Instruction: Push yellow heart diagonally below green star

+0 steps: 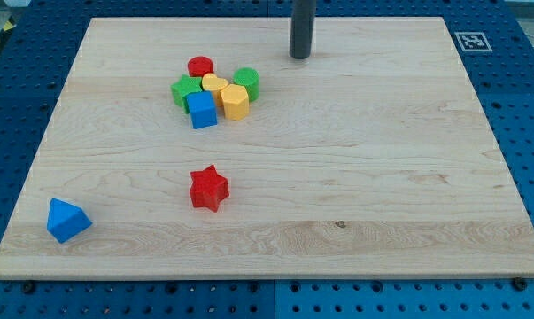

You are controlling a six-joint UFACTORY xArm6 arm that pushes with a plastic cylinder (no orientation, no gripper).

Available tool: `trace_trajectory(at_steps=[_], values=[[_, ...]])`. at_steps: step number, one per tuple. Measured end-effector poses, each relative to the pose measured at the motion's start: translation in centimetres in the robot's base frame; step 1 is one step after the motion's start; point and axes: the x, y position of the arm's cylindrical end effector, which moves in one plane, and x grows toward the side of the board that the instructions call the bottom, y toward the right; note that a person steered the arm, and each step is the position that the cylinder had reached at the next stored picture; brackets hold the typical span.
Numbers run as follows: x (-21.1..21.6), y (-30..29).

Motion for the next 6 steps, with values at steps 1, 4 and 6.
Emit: trace_trajectory(at_steps=[1,4,6], values=[[1.4,-1.9],[2.1,-5.9],[5.5,-9.2]])
